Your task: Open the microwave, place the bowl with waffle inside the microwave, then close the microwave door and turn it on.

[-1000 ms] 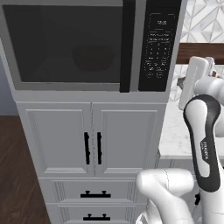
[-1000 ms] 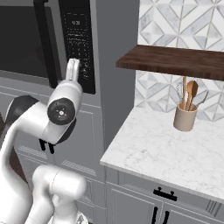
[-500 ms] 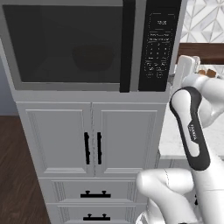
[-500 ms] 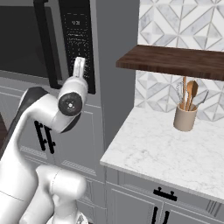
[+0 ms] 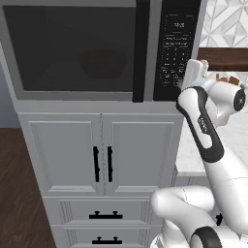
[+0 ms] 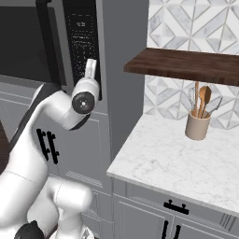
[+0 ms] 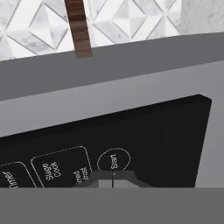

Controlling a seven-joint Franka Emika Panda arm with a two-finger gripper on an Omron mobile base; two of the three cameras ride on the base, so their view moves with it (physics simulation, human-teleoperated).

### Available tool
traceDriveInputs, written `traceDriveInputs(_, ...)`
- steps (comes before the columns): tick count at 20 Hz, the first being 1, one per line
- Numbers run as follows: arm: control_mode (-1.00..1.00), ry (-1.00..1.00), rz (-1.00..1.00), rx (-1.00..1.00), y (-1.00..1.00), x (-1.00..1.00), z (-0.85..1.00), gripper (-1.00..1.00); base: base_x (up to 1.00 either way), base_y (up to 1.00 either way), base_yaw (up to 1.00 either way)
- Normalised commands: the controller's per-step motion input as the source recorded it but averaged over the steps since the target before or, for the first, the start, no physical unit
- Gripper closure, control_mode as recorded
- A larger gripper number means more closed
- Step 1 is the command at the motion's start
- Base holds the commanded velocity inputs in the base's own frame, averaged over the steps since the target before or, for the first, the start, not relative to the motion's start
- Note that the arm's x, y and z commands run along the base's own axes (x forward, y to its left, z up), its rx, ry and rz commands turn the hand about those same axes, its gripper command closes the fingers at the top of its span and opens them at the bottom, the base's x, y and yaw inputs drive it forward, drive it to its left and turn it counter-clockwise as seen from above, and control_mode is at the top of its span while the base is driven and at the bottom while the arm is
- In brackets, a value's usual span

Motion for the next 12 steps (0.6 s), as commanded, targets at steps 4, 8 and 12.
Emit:
traceDriveInputs(4, -1.0, 0.0, 0.0, -0.03, 0.0, 0.67, -0.3, 1.0, 0.0, 0.0, 0.0)
traceDriveInputs(8, -1.0, 0.01, 0.0, -0.01, 0.0, 0.84, -0.23, 1.0, 0.0, 0.0, 0.0)
traceDriveInputs(12, -1.0, 0.06, 0.0, -0.09, 0.1, 1.0, -0.34, 1.0, 0.0, 0.0, 0.0)
